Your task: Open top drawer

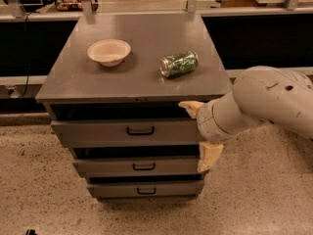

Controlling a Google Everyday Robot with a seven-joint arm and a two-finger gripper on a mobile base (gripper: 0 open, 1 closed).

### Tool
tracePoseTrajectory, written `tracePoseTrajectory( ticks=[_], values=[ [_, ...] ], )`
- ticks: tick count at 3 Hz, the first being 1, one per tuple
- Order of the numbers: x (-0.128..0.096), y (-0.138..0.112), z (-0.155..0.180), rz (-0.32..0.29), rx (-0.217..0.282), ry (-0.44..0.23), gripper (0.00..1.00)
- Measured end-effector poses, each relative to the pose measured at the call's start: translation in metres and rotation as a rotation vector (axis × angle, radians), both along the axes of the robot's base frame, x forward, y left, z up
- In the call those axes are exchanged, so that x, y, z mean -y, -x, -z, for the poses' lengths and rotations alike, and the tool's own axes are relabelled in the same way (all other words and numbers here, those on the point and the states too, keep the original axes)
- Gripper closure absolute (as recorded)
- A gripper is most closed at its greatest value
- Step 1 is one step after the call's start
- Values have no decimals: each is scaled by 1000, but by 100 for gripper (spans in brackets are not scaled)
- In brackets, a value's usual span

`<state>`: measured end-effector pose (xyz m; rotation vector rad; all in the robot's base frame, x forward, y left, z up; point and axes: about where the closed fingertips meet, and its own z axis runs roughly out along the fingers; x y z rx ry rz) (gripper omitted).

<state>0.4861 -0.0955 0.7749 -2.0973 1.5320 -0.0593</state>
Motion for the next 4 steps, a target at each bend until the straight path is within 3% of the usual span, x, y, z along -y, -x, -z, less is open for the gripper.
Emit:
tracePoseTrajectory(
  ticks=[1,3,4],
  values=[
    [3,-3,10,35,29,27,0],
    [22,-24,68,96,10,149,0],
    [33,-35,81,115,4,163,0]
  ],
)
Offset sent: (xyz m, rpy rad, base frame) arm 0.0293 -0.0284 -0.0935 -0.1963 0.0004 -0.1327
